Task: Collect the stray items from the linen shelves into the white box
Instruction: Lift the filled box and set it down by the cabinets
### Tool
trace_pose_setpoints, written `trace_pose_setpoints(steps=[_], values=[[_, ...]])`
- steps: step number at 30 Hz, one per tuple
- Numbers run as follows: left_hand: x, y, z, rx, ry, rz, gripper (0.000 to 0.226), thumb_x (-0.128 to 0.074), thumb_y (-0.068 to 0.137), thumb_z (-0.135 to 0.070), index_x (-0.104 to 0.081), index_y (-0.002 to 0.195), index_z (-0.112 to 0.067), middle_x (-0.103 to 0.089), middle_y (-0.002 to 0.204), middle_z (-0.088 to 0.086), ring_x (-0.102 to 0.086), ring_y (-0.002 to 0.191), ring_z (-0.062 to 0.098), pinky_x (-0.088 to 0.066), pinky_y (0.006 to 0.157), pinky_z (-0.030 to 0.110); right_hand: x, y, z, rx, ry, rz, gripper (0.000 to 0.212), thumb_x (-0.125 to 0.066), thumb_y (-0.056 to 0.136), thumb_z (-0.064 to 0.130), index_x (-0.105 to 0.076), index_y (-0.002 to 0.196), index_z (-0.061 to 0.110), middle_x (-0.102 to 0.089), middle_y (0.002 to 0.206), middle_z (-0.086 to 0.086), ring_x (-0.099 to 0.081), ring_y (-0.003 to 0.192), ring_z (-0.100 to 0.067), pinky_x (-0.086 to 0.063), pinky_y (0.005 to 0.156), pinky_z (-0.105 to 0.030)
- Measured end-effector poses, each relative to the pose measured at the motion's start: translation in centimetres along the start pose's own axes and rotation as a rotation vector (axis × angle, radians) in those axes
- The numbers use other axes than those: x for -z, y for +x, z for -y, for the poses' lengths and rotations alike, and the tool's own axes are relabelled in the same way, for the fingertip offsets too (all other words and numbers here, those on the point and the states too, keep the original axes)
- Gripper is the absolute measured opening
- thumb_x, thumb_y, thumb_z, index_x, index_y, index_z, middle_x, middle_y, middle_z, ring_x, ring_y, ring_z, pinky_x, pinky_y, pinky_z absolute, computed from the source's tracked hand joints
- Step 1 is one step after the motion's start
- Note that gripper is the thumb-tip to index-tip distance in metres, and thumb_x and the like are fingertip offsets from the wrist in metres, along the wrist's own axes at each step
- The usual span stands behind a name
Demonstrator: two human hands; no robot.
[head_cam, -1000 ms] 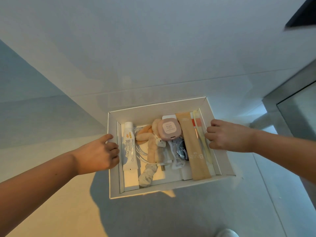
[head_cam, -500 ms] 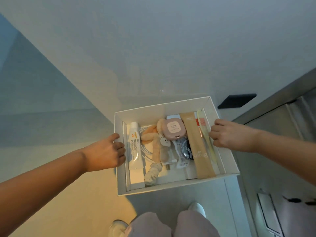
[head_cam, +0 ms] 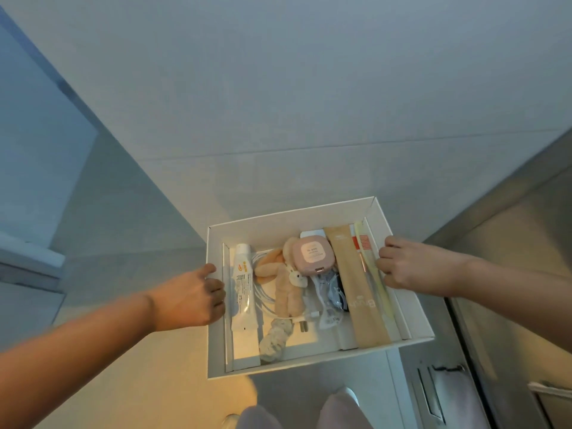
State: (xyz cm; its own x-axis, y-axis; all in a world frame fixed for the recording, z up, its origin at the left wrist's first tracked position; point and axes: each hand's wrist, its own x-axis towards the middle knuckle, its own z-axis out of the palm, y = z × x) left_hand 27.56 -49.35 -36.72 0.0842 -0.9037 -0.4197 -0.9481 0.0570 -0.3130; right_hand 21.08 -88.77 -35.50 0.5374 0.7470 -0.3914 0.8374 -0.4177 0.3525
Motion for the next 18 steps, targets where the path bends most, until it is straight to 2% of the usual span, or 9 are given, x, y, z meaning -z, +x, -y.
trace_pose_setpoints(steps=[4,8,13,18], values=[[5.1,-2.1,2.2,-0.009,0.062,-0.074,0.016,-0.076,0.066,-0.014,-0.06,0.063,-0.019,-0.058,0.06,-0.003,-0.059,0.059,0.016,-0.053,0.067,0.031,4.7,-2.5,-1.7,-0.041,-0.023,0.017,0.027,-0.08,0.051,0.009,-0.059,0.053,0.025,-0.056,0.061,0.005,-0.052,0.059,-0.017,-0.047,0.066,-0.025],[9.2,-3.9,4.0,-0.006,0.116,-0.109,0.019,-0.073,0.067,-0.011,-0.058,0.059,-0.02,-0.057,0.058,-0.004,-0.057,0.057,0.016,-0.051,0.065,0.028,8.8,-4.5,-3.1,-0.067,-0.041,0.062,0.028,-0.085,0.045,0.021,-0.059,0.053,0.026,-0.056,0.061,0.006,-0.053,0.059,-0.016,-0.045,0.066,-0.024],[13.1,-6.1,5.5,0.007,0.166,-0.147,0.017,-0.073,0.064,-0.01,-0.061,0.059,-0.02,-0.061,0.061,-0.004,-0.062,0.061,0.016,-0.053,0.07,0.03,12.3,-6.4,-4.4,-0.086,-0.089,0.003,0.023,-0.074,0.059,0.008,-0.06,0.059,0.026,-0.057,0.067,0.006,-0.052,0.064,-0.017,-0.047,0.069,-0.026],[16.2,-8.4,6.4,0.015,0.238,-0.173,0.014,-0.072,0.065,-0.01,-0.063,0.063,-0.02,-0.064,0.066,-0.004,-0.063,0.066,0.016,-0.053,0.075,0.034,15.4,-8.1,-5.1,-0.102,-0.159,-0.049,0.02,-0.07,0.071,0.008,-0.062,0.068,0.026,-0.058,0.073,0.006,-0.053,0.069,-0.017,-0.047,0.074,-0.03]])
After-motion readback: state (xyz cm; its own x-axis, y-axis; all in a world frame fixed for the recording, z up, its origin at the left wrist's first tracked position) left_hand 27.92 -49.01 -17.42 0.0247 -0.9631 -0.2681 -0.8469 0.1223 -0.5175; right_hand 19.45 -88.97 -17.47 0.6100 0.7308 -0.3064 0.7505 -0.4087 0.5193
